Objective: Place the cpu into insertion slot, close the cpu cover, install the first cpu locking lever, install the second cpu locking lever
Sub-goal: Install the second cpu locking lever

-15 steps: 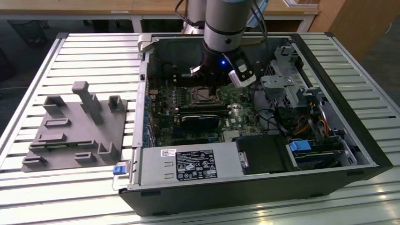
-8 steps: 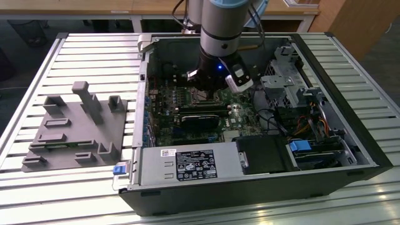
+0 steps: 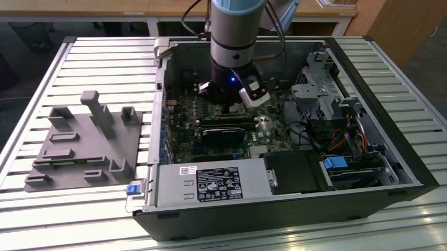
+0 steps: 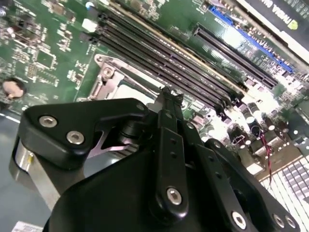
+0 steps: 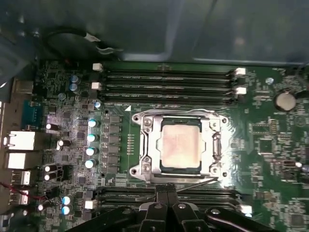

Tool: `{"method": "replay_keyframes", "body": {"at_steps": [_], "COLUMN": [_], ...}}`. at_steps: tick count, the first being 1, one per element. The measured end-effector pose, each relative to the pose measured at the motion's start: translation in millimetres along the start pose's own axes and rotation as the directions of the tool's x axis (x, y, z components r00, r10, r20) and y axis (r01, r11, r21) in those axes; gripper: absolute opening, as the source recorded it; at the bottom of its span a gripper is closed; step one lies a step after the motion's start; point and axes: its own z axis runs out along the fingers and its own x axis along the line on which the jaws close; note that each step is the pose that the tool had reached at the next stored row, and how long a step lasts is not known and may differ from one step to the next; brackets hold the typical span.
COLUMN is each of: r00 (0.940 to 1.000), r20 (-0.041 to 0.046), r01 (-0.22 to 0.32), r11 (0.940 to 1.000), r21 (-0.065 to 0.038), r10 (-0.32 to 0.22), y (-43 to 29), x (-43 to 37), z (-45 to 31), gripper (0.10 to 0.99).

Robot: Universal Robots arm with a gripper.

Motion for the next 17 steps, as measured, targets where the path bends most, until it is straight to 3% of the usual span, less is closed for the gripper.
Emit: {"method": "replay_keyframes", "body": {"at_steps": [6,9,11,15,17], "r00": [1.0,1.0,1.0,1.0,1.0], "r20": [-0.0001,0.0003,0.0003,0.0005,0.0006], "r01": [0.0,-0.001,-0.001,-0.001,-0.002], "r11": [1.0,0.9998,0.9998,0.9989,0.9986], "r21": [-0.003,-0.018,-0.022,-0.047,-0.054], "r10": [0.0,0.001,0.001,0.001,0.002], "y": [-2.1,-4.8,-8.6,-9.9,-10.0], "x": [3.0,4.0,4.7,10.9,14.3], "z": [9.5,10.5,11.0,11.5,12.3], "gripper": [0.122,0.122,0.122,0.122,0.122]}}
